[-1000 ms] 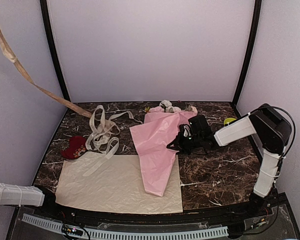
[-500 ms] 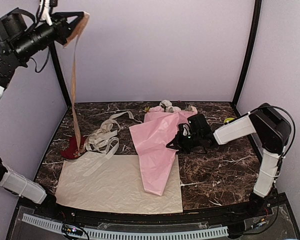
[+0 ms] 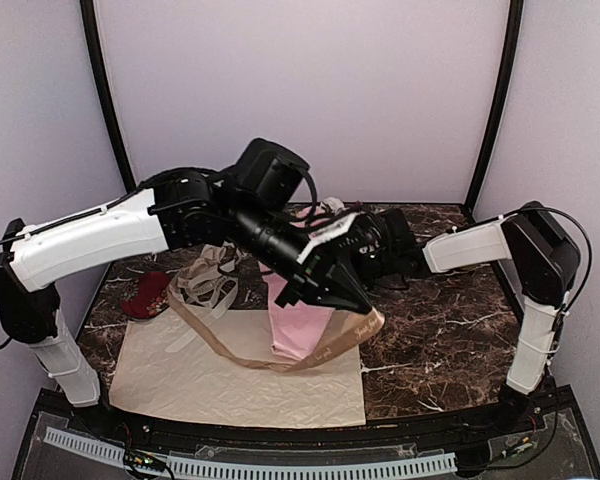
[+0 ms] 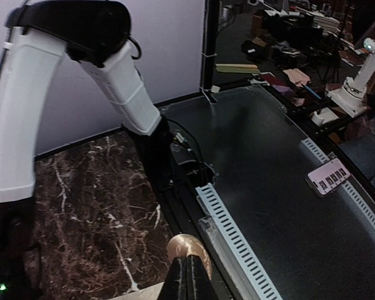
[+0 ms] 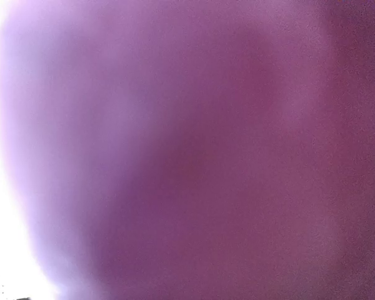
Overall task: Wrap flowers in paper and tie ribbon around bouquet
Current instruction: Place the folded bouquet on the ribbon.
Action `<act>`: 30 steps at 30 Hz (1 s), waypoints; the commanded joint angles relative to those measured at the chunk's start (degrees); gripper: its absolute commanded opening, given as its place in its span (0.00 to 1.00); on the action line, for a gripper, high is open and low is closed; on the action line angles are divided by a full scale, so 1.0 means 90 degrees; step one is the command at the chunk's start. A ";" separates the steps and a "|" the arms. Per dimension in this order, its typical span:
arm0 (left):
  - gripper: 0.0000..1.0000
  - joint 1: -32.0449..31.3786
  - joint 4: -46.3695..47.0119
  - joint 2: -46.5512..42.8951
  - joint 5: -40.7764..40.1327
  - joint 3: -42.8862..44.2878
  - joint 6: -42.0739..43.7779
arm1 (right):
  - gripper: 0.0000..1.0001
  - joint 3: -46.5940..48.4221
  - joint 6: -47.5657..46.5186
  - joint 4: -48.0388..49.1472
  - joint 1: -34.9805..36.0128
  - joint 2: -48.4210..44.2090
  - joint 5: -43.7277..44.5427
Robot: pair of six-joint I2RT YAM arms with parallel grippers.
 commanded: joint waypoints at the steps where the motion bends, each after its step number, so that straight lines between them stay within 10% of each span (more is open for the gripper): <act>1: 0.00 -0.0407 -0.0767 0.0493 0.0617 0.0412 0.0679 | 0.00 0.0537 -0.0616 -0.0386 -0.0080 -0.0097 0.0101; 6: 0.00 -0.0926 -0.0980 0.1395 0.0057 0.0740 0.1703 | 0.00 0.0913 -0.0857 -0.0742 -0.0090 -0.0216 0.0111; 15: 0.00 -0.0800 0.0518 0.2227 -0.4330 0.1604 0.1328 | 0.00 0.1210 -0.1446 -0.1544 -0.0091 -0.0256 0.0089; 26: 0.00 -0.0360 0.1730 0.2765 -0.5641 0.1865 0.0197 | 0.00 0.1665 -0.2288 -0.2263 -0.0088 0.0014 -0.0237; 30: 0.51 -0.0360 0.1458 0.2702 -0.4845 0.1946 -0.0066 | 0.00 0.1563 -0.2260 -0.2239 -0.0089 -0.0008 -0.0302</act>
